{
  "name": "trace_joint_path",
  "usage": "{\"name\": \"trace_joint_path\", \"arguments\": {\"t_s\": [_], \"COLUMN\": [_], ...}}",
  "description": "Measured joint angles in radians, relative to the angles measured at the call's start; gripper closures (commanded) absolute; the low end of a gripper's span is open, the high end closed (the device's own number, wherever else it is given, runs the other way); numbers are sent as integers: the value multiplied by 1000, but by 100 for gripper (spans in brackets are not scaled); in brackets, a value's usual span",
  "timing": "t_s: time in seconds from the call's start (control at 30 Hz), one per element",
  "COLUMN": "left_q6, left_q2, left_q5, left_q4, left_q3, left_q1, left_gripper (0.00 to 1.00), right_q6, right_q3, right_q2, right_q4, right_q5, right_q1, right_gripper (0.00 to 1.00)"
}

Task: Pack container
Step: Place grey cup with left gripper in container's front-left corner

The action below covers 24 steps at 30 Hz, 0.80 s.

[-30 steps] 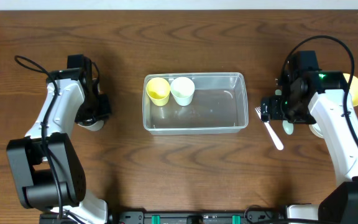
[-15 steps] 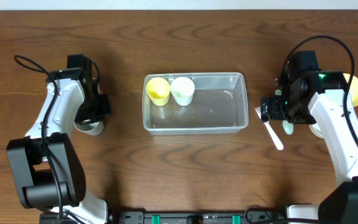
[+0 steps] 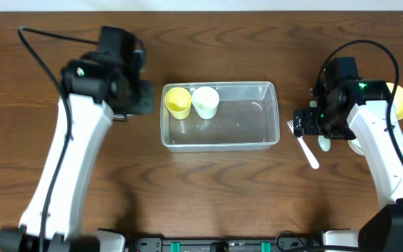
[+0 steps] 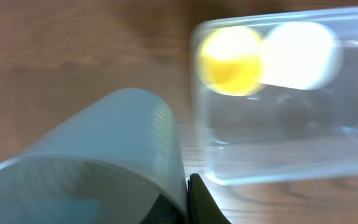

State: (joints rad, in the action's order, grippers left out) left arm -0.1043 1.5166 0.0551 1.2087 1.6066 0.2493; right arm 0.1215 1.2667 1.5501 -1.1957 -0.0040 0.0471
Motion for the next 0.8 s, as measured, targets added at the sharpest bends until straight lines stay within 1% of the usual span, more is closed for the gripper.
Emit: {"name": "trace_joint_path", "arguments": {"t_s": [0.13, 0.4, 0.57, 0.8], "left_q6": [0, 0, 0, 0], "left_q2": [-19, 122, 211, 327], "left_q5": [2, 2, 2, 2], "left_q4": [15, 7, 3, 3], "left_q3": [4, -28, -28, -28], "left_q1": [115, 271, 317, 320], "left_gripper": [94, 94, 94, 94], "right_q6": [0, 0, 0, 0], "right_q3": [0, 0, 0, 0], "right_q2": [0, 0, 0, 0], "right_q4": [3, 3, 1, -1], "right_q5": [0, 0, 0, 0], "right_q1": [0, 0, 0, 0], "right_gripper": [3, 3, 3, 3]}}
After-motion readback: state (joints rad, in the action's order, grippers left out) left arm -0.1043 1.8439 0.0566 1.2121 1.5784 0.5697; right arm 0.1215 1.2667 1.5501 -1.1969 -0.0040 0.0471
